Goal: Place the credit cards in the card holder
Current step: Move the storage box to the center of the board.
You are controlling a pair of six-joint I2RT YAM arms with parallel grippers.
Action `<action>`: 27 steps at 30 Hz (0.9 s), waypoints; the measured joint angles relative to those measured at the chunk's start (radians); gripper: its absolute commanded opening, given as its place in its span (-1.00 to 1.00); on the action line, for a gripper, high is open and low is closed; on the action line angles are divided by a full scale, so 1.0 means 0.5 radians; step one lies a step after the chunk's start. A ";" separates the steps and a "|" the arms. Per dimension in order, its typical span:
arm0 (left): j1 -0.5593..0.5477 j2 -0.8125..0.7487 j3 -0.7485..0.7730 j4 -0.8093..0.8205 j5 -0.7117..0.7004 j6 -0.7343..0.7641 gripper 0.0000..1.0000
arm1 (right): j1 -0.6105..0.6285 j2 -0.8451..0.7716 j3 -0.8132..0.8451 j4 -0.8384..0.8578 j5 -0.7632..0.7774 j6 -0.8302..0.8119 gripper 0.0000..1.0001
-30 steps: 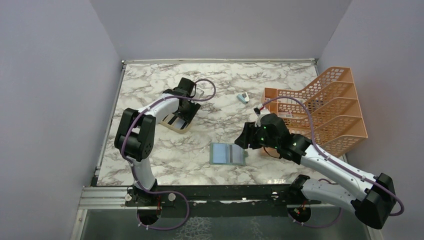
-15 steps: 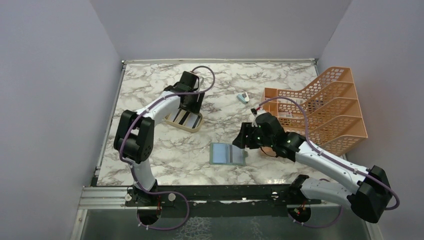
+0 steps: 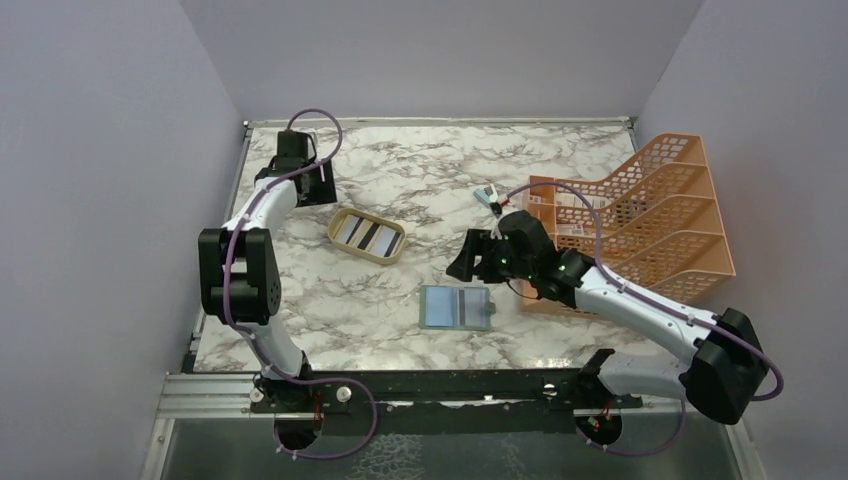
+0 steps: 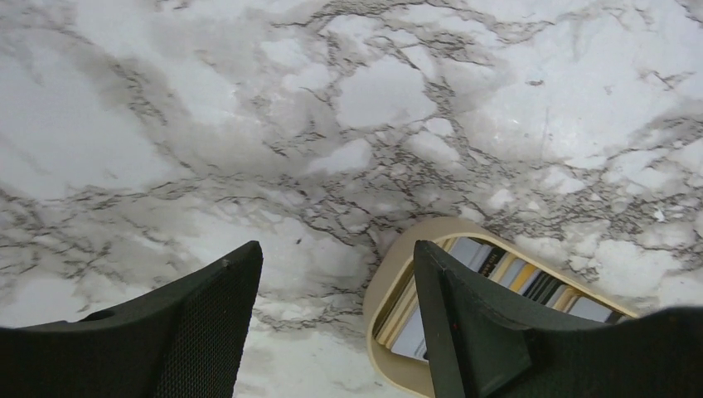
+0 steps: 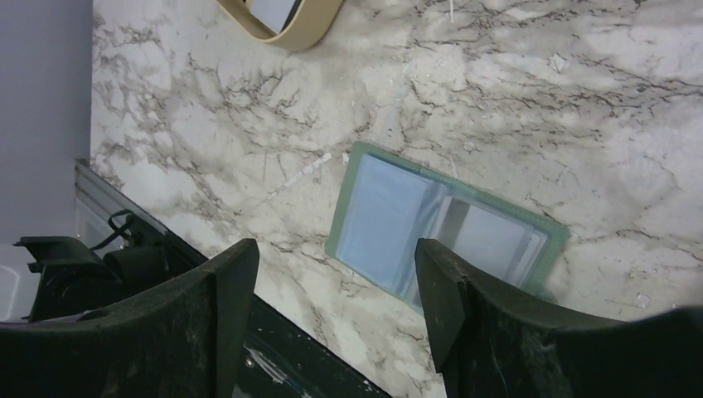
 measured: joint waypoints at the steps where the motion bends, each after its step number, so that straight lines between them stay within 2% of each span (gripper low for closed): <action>1: -0.001 0.000 -0.020 0.024 0.045 -0.008 0.40 | 0.000 0.024 0.020 0.014 -0.003 0.005 0.44; 4: -0.005 0.002 -0.098 0.095 0.182 -0.040 0.39 | 0.000 0.076 0.060 0.043 -0.005 0.013 0.63; 6: -0.012 0.015 -0.138 0.113 0.263 -0.053 0.34 | 0.000 0.123 0.094 0.058 -0.006 0.015 0.66; 12: -0.014 0.058 -0.240 0.149 0.453 -0.095 0.12 | 0.000 0.266 0.188 0.091 -0.024 0.009 0.64; 17: -0.015 0.041 -0.383 0.233 0.636 -0.172 0.05 | 0.000 0.372 0.281 0.127 -0.027 -0.008 0.64; 23: -0.030 -0.137 -0.660 0.340 0.871 -0.326 0.02 | 0.000 0.560 0.404 0.168 -0.037 -0.043 0.63; 27: -0.056 -0.319 -0.835 0.493 1.057 -0.505 0.06 | 0.000 0.703 0.491 0.187 -0.037 -0.057 0.50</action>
